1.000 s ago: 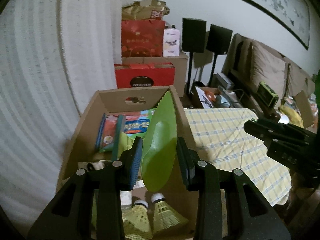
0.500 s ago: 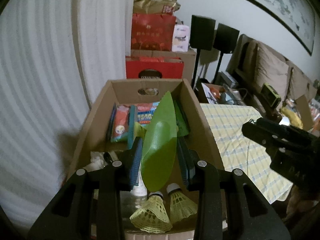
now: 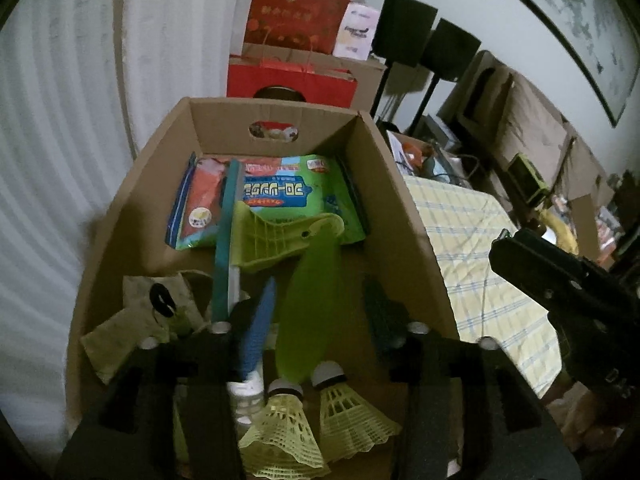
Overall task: Organize objects
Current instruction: 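Lower the leaf clip into the box and open the left gripper while the right gripper carries the carabiner over, then lower the carabiner into the box and open the right gripper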
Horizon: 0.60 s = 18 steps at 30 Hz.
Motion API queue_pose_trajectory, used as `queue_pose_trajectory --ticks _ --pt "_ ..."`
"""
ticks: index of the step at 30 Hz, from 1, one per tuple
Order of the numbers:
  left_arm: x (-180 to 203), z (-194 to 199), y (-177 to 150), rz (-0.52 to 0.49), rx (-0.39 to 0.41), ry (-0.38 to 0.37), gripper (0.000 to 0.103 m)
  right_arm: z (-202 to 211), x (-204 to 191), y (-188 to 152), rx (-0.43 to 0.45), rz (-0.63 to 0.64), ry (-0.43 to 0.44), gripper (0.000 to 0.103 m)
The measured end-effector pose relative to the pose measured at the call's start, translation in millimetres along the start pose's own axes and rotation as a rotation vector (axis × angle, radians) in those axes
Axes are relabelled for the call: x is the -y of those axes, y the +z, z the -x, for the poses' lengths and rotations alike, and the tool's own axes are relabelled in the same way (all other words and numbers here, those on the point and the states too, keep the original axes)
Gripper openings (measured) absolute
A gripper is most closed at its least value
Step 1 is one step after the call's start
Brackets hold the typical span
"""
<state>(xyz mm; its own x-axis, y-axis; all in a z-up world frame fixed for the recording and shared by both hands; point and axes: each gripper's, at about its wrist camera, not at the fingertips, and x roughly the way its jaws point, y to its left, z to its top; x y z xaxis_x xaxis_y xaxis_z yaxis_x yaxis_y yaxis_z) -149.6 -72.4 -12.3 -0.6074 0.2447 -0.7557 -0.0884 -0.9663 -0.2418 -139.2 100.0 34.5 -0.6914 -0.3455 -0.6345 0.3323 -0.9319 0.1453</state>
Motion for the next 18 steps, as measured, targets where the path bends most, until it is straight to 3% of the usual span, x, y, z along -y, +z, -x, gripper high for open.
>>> queue_pose_trajectory --ticks 3,15,18 --pt "-2.0 1.6 0.1 0.02 0.007 -0.007 0.067 0.1 0.6 0.1 0.0 -0.002 0.002 0.045" --pt "-28.3 39.4 1.5 0.066 0.11 0.086 0.069 -16.8 -15.6 -3.1 -0.032 0.022 0.045 0.045" --pt "-29.7 49.1 0.3 0.071 0.129 0.079 0.07 -21.1 -26.8 -6.5 -0.043 0.052 0.061 0.045"
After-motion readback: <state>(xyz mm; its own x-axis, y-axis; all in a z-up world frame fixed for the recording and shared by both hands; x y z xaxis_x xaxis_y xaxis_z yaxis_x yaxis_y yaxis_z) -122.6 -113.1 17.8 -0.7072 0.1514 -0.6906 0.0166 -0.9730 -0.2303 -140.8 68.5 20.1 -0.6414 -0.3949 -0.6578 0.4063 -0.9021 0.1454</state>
